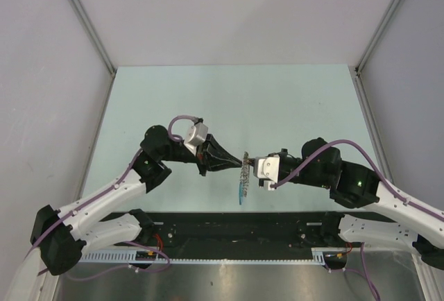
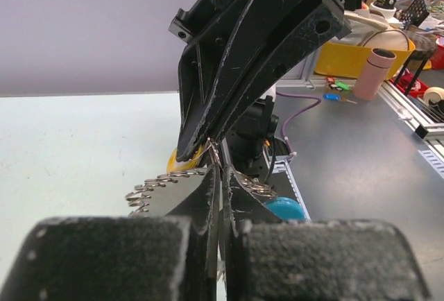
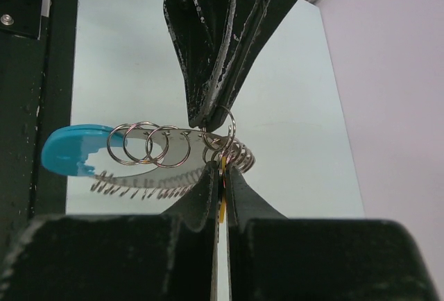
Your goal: Remove the keys from the keyring
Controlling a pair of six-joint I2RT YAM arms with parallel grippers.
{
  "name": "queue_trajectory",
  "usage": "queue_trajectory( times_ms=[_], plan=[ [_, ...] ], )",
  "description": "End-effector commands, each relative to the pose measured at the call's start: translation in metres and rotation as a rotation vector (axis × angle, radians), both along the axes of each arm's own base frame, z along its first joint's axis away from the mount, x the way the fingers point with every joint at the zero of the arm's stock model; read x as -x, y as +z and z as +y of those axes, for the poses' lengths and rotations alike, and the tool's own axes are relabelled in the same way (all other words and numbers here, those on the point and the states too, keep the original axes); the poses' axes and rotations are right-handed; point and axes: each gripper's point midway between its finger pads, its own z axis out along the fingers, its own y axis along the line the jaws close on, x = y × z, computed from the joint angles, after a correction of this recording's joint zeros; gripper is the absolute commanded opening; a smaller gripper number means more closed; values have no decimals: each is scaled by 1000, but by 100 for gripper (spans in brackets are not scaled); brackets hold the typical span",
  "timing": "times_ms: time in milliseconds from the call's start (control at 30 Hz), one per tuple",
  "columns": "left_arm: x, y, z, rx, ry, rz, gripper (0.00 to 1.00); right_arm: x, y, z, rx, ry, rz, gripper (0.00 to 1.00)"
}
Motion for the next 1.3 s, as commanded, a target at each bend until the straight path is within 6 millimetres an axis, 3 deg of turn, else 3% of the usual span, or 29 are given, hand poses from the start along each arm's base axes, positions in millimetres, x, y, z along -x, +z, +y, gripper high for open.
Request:
queue_trajectory(
  times_ms=[0,200,400,633,767,900,1267],
  plan=[
    [12,30,8,90,-22,-45,0,-7,18,-2,-76,-41,-31,0],
    [13,34,10,97,-23,-49,0,-5,18,-1,-81,-25,-28,1],
    [14,36,9,92,-43,-54,0,15,30,3,-134,76,-12,28],
    [16,35,9,84,-56,-60,0,30,50,2,-221,138,8,40],
    [17,36,9,83,-67,-63,0,28,57,1,-257,117,21,38],
    [18,37,10,85,-65,-65,0,27,61,1,-274,113,22,19],
    [15,37,8,87,-55,-78,0,24,30,8,-202,102,97,17]
  ],
)
